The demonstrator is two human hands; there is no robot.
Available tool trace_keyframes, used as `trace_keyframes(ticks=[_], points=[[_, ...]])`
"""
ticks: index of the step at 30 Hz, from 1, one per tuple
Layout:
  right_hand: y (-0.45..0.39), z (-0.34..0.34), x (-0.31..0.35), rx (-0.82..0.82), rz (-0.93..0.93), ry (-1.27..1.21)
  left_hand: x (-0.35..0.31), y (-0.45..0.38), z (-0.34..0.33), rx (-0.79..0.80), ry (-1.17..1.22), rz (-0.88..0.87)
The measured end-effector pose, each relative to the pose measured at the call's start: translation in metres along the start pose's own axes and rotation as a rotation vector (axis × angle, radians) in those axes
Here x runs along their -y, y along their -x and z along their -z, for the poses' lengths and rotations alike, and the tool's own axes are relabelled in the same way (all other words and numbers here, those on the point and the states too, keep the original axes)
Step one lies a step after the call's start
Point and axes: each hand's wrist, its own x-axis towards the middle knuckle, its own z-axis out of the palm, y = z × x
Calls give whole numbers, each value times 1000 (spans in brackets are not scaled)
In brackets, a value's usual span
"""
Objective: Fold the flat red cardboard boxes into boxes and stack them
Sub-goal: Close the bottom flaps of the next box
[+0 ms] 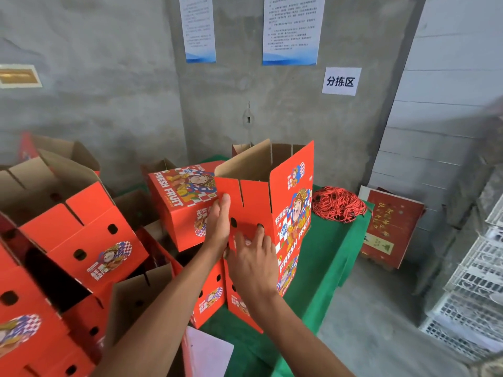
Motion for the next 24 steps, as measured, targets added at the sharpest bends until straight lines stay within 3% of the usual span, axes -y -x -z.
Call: trace_keyframes(ticks=[5, 9, 13, 17, 19, 22, 24], points=[[10, 16, -1, -18, -48, -73, -4, 7, 12, -26, -124, -178], [21, 27, -1, -75, -76, -106, -3, 26, 46, -59, -228, -191], [34, 24, 1, -289, -93, -203, -12, 51, 96, -63, -306, -150], [48, 14, -71, -544, -490, -434, -11, 84, 131, 72, -294, 21], [46, 9, -103, -502, -640, -619, -15, 93, 143, 52, -319, -39], [52, 1, -101, -345, -563, -561, -21, 99, 154, 70, -334, -57], [60, 2, -81, -398, -448, -527, -21, 106, 155, 78, -347, -80]])
